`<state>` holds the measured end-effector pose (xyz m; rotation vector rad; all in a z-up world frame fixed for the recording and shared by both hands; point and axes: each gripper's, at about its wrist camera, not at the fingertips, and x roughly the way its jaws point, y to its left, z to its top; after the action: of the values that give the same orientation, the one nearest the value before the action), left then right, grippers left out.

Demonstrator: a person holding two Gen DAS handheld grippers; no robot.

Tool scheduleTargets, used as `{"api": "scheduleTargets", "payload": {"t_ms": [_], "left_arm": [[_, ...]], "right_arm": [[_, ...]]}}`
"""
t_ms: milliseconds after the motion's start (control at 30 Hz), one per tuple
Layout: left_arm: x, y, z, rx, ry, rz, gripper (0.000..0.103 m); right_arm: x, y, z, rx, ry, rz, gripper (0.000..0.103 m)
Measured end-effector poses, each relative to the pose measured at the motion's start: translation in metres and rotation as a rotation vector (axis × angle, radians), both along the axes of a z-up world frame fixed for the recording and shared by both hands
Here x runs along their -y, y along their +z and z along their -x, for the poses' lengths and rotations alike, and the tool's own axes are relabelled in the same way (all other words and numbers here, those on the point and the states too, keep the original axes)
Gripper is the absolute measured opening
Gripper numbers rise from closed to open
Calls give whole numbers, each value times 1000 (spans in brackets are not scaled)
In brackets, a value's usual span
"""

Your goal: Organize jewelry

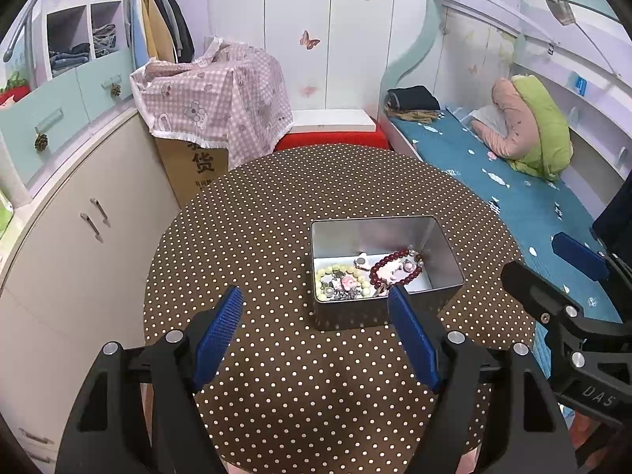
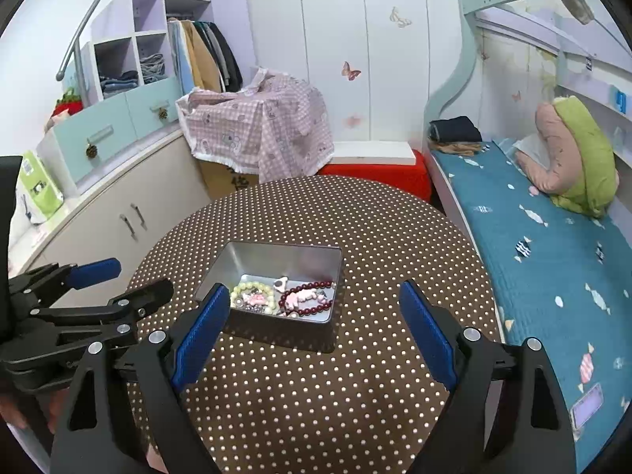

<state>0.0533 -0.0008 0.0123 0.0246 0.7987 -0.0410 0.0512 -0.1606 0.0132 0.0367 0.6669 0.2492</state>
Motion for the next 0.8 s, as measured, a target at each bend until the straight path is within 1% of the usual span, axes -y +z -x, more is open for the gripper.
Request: {"api": "scheduleTargets", "payload": {"t_ms": [800], "left_arm": [[4,6,5,-1,-6,-3,74]], "right_arm": [[-2,-1,1,-13,-6,7,85]]}}
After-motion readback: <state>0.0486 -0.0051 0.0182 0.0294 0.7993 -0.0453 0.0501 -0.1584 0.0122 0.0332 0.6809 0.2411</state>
